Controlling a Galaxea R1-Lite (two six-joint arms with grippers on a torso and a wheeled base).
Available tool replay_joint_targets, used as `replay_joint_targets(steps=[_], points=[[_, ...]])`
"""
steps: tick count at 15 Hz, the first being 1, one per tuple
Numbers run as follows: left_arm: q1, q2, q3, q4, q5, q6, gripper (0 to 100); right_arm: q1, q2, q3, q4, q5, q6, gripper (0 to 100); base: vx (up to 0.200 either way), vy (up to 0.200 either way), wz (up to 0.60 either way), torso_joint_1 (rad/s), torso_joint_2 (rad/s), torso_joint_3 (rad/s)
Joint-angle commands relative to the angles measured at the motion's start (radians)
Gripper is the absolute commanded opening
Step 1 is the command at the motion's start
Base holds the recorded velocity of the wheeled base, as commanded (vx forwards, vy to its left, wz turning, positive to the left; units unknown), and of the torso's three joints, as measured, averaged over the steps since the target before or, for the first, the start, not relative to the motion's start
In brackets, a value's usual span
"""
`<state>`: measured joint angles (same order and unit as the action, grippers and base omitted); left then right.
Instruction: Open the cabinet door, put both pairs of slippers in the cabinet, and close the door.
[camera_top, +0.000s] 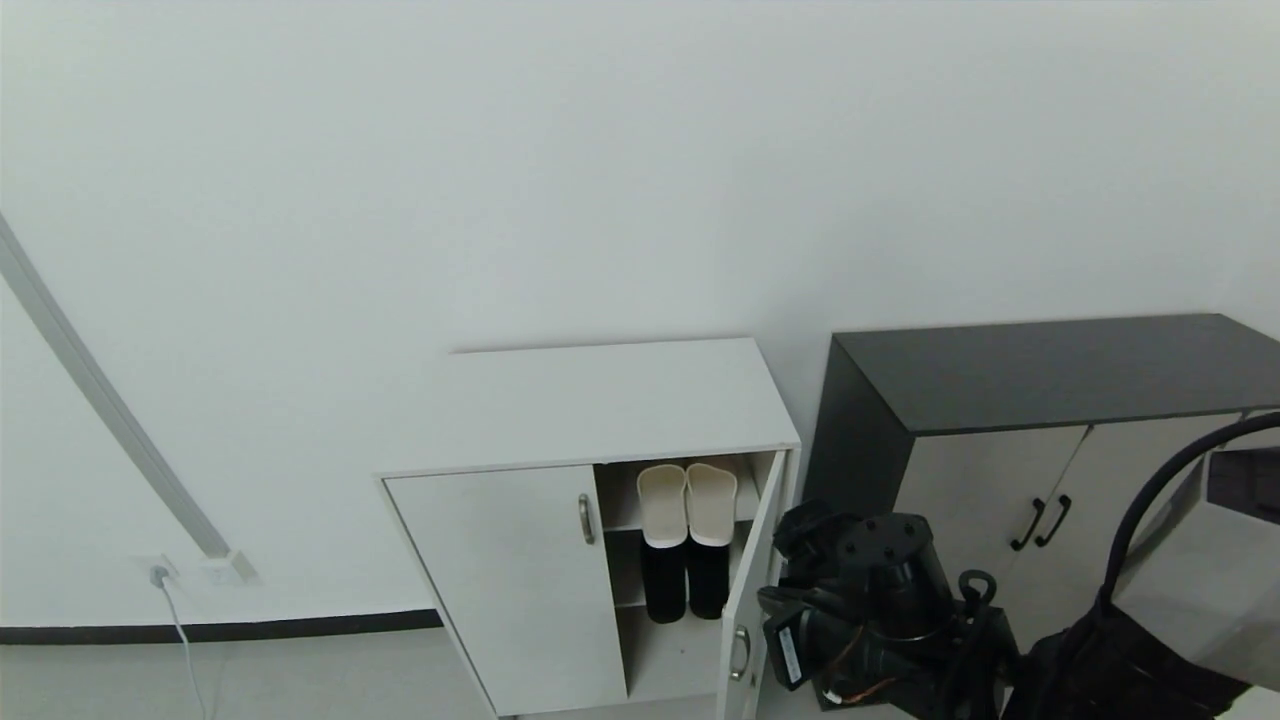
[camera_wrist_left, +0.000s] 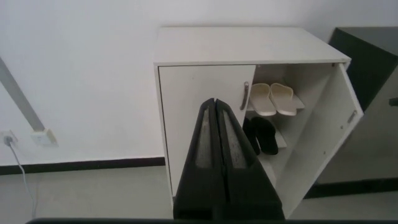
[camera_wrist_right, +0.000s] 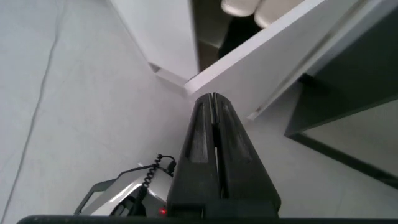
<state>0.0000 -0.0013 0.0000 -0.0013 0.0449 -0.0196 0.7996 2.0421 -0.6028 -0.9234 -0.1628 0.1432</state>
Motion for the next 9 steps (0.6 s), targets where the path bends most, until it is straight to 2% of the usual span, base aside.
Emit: replay_joint_targets(steps=[1,9], points=[[0.0,0.001,0.0,0.0,0.001,0.0,0,-0.003,-0.008,0.057,-0.002,0.0,-0.002,0,0.0,0.0,0.0,0.0,0.0,0.0],[0.0,0.001,0.0,0.0,0.003,-0.002,0,-0.017,0.11,0.075,-0.08,0.002,-0.004,0,0.0,0.0,0.0,0.0,0.0,0.0]])
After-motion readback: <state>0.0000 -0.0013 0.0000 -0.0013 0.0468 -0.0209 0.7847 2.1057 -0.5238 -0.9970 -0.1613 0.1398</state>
